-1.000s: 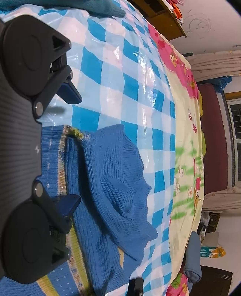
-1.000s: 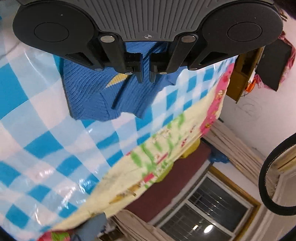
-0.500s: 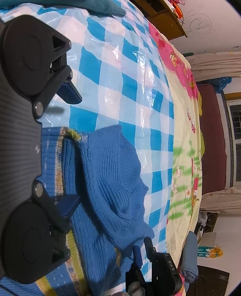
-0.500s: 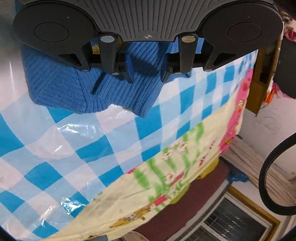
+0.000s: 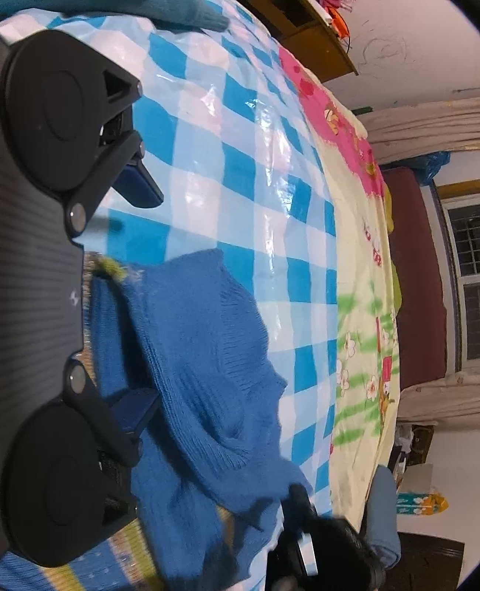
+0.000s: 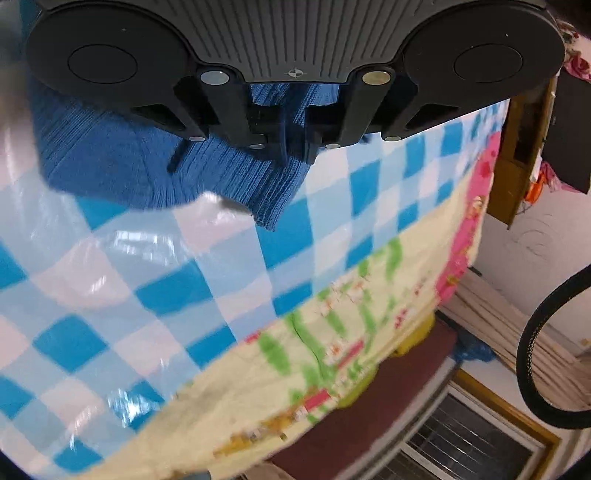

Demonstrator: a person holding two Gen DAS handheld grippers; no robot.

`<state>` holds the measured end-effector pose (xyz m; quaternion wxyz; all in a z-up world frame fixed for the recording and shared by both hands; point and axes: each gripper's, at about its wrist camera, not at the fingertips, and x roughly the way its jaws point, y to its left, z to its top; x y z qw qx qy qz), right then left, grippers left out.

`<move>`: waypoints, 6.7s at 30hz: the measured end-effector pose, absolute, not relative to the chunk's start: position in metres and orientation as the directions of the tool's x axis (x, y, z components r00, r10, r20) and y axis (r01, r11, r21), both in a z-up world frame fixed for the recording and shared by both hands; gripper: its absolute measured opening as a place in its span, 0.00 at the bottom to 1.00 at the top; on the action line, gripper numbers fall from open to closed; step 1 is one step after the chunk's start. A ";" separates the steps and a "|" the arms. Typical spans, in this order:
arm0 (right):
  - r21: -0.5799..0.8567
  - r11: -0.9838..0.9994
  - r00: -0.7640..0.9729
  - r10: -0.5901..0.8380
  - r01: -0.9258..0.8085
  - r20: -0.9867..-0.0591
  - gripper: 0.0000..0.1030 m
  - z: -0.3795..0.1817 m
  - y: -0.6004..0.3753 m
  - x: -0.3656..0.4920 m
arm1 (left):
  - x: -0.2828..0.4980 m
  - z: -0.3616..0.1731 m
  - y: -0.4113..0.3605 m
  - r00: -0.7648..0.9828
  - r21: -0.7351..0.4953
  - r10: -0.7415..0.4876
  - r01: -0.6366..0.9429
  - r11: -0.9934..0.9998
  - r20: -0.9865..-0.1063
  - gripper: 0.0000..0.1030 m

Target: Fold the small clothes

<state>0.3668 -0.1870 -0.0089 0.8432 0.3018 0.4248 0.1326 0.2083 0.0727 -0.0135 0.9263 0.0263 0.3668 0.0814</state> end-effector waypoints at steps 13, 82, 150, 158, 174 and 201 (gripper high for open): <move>0.718 0.679 0.737 0.563 -0.153 -0.375 0.05 0.059 -0.221 0.297 | 0.200 -0.006 0.108 0.723 -0.002 0.201 -0.269 0.963 -0.661 1.00; 0.814 0.578 0.752 0.565 -0.065 -0.341 0.07 0.045 -0.253 0.276 | 0.190 0.007 0.084 0.752 0.003 0.107 -0.138 0.990 -0.651 1.00; 0.678 0.721 0.680 0.426 0.143 -0.596 0.04 -0.022 -0.271 0.275 | 0.217 -0.026 0.123 0.657 0.169 0.264 -0.206 0.964 -0.706 1.00; 0.672 0.721 0.660 0.422 0.171 -0.621 0.03 -0.028 -0.278 0.268 | 0.218 -0.029 0.122 0.651 0.165 0.267 -0.216 0.962 -0.711 1.00; 0.765 0.583 0.682 0.443 0.274 -0.582 0.26 -0.048 -0.290 0.283 | 0.219 -0.028 0.117 0.653 0.176 0.264 -0.199 0.964 -0.709 1.00; 0.664 0.725 0.651 0.415 0.186 -0.636 0.06 -0.019 -0.286 0.268 | 0.219 -0.031 0.118 0.658 0.178 0.259 -0.188 0.966 -0.708 1.00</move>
